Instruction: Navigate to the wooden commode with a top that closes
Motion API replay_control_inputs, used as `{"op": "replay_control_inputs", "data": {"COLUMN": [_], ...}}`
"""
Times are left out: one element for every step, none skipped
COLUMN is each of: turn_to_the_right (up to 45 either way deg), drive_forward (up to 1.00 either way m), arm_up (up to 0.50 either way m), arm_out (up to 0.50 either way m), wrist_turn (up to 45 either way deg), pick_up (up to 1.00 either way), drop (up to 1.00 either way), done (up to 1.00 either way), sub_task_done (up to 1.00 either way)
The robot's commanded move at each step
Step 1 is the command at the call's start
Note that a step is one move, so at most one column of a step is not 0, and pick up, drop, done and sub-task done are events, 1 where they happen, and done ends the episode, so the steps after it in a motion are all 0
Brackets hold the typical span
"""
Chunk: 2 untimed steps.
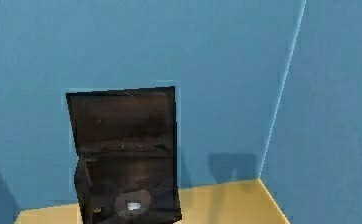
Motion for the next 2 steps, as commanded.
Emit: {"op": "replay_control_inputs", "data": {"turn_to_the_right": [-45.0,-45.0], "drive_forward": [0.00,0.00], "arm_up": [0.00,0.00], "arm_out": [0.00,0.00], "wrist_turn": [0.0,0.0], "pick_up": [0.00,0.00], "drop": [0.00,0.00], "done": [0.00,0.00], "sub_task_done": [0.00,0.00]}}
